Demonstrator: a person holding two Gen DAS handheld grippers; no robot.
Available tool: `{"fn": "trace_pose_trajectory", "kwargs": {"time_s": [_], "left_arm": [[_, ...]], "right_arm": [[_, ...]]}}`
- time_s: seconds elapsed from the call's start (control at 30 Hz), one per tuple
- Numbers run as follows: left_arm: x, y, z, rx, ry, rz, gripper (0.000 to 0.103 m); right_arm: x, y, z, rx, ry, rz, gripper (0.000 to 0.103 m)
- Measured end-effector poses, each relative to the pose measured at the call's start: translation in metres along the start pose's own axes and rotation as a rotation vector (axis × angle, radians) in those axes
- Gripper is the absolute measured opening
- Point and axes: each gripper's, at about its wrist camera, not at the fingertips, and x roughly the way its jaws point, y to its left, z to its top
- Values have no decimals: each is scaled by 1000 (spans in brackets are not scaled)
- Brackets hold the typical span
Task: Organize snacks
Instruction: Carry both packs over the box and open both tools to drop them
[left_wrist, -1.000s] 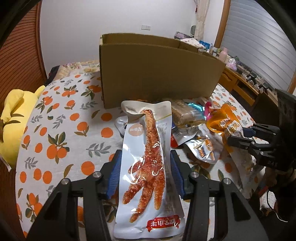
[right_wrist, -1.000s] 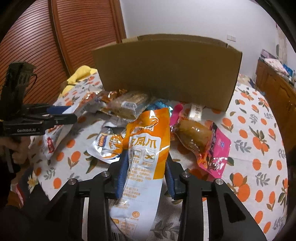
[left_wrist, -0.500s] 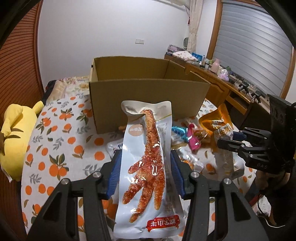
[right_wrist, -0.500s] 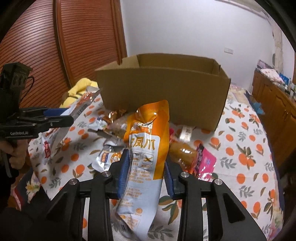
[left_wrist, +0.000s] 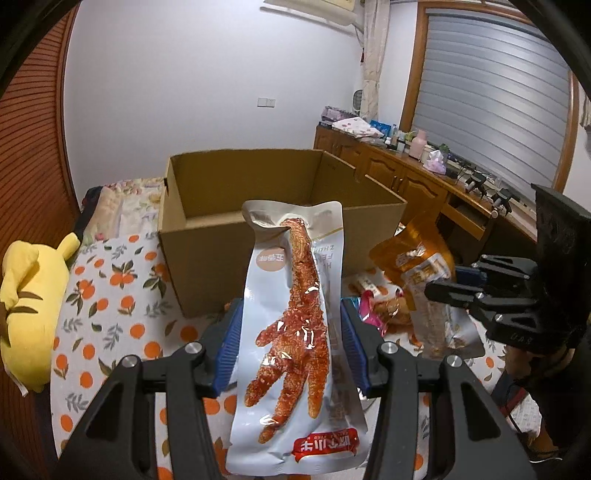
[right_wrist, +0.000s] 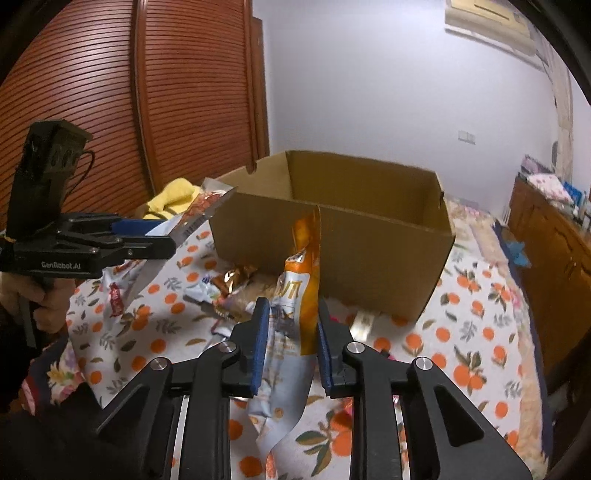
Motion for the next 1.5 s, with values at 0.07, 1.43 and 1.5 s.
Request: {"fn": "trace_pose_trajectory", "kwargs": {"time_s": [0.07,1.43,1.5], "left_arm": [[-2,-2,4,3,-7,-2,49],[99,58,142,25,-11,84,52],[106,60,142,23,1,87,53]], "right_arm": [[2,0,2,-38,35,-17,21],[98,-58,149,-196,-38,-123,21],[108,-62,146,-192,-16,-124,21]]}}
